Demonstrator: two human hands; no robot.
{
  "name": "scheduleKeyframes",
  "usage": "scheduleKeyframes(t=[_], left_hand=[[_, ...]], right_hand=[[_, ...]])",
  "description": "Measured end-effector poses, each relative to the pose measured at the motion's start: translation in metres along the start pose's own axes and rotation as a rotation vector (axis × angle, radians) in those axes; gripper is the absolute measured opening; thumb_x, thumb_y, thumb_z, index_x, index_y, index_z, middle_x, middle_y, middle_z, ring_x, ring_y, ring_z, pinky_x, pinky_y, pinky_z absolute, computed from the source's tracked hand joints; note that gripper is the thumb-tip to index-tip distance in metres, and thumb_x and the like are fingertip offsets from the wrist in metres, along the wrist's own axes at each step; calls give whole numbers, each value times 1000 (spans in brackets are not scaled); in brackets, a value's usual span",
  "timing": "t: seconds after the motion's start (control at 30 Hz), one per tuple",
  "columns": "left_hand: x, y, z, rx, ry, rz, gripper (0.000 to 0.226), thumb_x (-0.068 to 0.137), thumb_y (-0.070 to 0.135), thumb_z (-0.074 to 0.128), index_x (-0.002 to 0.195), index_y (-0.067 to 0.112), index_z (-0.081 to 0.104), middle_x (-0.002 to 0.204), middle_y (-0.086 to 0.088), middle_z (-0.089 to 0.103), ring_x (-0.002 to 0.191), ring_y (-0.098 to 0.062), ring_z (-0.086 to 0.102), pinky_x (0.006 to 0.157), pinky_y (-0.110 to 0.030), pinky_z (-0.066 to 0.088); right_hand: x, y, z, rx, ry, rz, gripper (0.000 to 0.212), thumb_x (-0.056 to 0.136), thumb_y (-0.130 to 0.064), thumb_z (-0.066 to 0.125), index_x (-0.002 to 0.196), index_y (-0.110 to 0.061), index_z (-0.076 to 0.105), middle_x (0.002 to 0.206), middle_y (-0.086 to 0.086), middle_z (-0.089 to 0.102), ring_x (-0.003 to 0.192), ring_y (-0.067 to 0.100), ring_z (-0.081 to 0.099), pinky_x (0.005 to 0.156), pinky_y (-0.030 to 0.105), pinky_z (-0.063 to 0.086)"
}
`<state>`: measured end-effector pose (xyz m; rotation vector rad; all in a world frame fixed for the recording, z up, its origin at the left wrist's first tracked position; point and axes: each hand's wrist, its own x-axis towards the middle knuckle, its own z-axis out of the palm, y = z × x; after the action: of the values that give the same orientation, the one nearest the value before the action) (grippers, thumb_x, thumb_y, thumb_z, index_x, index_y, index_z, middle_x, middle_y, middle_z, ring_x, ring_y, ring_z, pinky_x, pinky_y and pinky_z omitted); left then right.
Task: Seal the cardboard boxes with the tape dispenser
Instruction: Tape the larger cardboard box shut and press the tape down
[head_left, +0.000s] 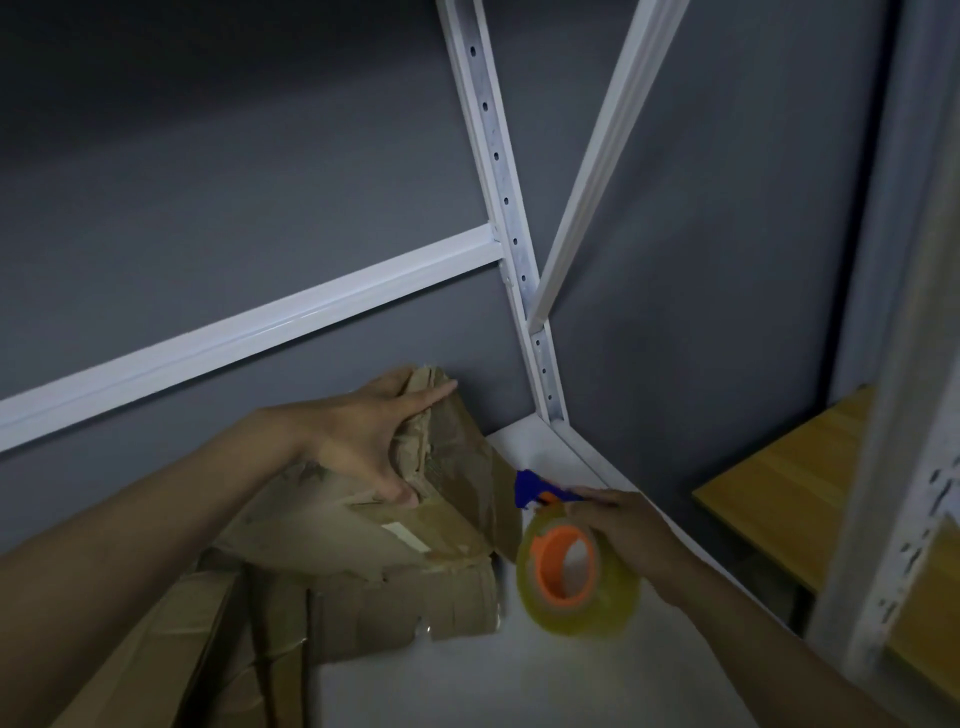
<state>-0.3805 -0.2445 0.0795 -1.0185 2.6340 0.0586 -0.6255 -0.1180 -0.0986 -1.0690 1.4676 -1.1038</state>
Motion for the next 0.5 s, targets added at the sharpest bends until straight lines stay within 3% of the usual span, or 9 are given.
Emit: scheduleKeyframes(t=[0.07, 0.2, 0.27, 0.33, 0.4, 0.5], left_hand=[[-2, -1, 4, -21, 22, -12, 138, 59, 67, 79, 143, 47, -29, 156, 16, -11, 146, -13, -1, 120, -31, 11], [-7, -3, 15, -76, 39, -71, 137, 67, 66, 74, 147, 26, -30, 156, 11, -30, 145, -6, -18, 114, -19, -3], [-9, -2, 20, -103, 63, -87, 135, 67, 71, 68, 147, 23, -29, 155, 11, -32, 143, -4, -22, 115, -20, -5], [-11, -1, 23, -126, 82, -108, 142, 54, 88, 57, 147, 23, -28, 154, 12, -33, 142, -3, -24, 116, -21, -6], [-12, -2, 28, -135, 92, -112, 148, 43, 100, 44, 147, 24, -28, 152, 13, -35, 141, -4, -27, 118, -25, -6], [-13, -2, 39, -140, 86, -114, 145, 48, 97, 49, 147, 26, -29, 150, 15, -38, 140, -5, -30, 121, -33, -6]], right_hand=[[-3, 9, 2, 65, -83, 133, 18, 91, -27, 58, 93, -17, 73, 86, 8, 74, 87, 22, 68, 88, 39, 52], [-1, 28, 5, 26, -106, 219, 29, 96, -32, 50, 93, -11, 70, 89, 11, 73, 91, 26, 67, 91, 41, 50], [8, 28, 8, -251, -60, 166, 30, 97, -32, 45, 81, -14, 63, 81, 6, 68, 79, 19, 63, 82, 34, 49], [17, 18, 13, -617, 61, 28, 33, 99, -35, 40, 71, -22, 51, 73, -1, 57, 68, 11, 54, 76, 31, 48], [24, -5, 25, -525, 96, -130, 30, 100, -35, 40, 78, -21, 56, 80, 1, 60, 74, 14, 58, 75, 29, 47], [33, -48, 51, -92, -11, -192, 30, 100, -37, 43, 107, -15, 62, 101, 2, 62, 95, 15, 59, 86, 30, 47]])
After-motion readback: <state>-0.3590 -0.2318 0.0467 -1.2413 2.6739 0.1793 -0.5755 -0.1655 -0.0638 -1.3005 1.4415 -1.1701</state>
